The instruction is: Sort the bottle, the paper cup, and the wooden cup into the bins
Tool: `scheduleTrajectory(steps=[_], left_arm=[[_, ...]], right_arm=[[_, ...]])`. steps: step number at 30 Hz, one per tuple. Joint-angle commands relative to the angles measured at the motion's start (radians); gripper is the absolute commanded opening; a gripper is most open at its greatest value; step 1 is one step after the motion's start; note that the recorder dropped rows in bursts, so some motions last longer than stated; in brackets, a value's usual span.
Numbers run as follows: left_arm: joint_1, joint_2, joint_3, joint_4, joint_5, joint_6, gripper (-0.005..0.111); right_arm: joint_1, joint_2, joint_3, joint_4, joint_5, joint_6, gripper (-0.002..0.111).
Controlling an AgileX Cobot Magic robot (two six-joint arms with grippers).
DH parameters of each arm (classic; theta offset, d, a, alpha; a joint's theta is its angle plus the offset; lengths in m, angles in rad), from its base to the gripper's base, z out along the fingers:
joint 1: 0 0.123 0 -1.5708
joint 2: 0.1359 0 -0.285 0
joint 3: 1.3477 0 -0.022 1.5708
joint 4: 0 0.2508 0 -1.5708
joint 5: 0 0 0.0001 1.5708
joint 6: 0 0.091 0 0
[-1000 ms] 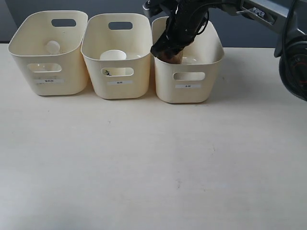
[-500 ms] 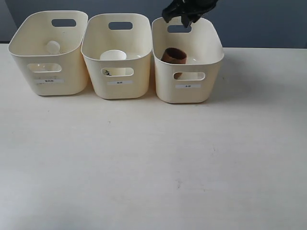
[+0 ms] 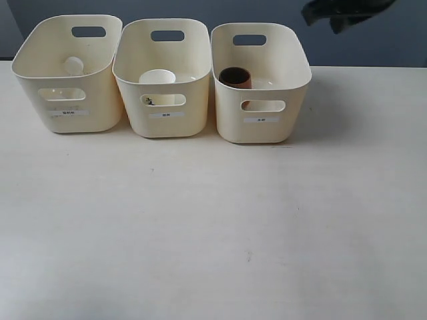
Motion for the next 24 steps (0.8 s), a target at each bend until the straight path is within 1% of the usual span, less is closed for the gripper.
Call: scheduleTrajectory(steps=[1, 9, 12, 14, 19, 21, 24], left_arm=[[-0.003, -0.005, -0.004, 0.001, -0.007, -0.001, 0.0], [-0.003, -0.005, -0.004, 0.001, -0.007, -0.001, 0.0], [-0.003, -0.005, -0.004, 0.001, -0.007, -0.001, 0.0], [-0.003, -0.005, -0.004, 0.001, -0.007, -0.001, 0.0], [-0.003, -0.005, -0.004, 0.001, -0.007, -0.001, 0.0], [-0.003, -0.005, -0.004, 0.001, -0.007, -0.001, 0.0], [-0.003, -0.005, -0.004, 0.001, -0.007, -0.001, 0.0]], right_arm=[[-0.05, -0.182, 0.224, 0.004, -0.144, -0.026, -0.001], [-0.076, -0.508, 0.594, 0.009, -0.323, -0.03, -0.001], [-0.076, -0.636, 0.707, 0.071, -0.354, -0.026, -0.001], [-0.076, -0.698, 0.745, 0.104, -0.319, -0.009, -0.001], [-0.076, -0.816, 0.767, 0.238, -0.136, 0.026, -0.001], [-0.076, -0.849, 0.767, 0.259, -0.099, 0.026, -0.001], [-0.076, -0.878, 0.767, 0.287, -0.089, 0.026, -0.001]])
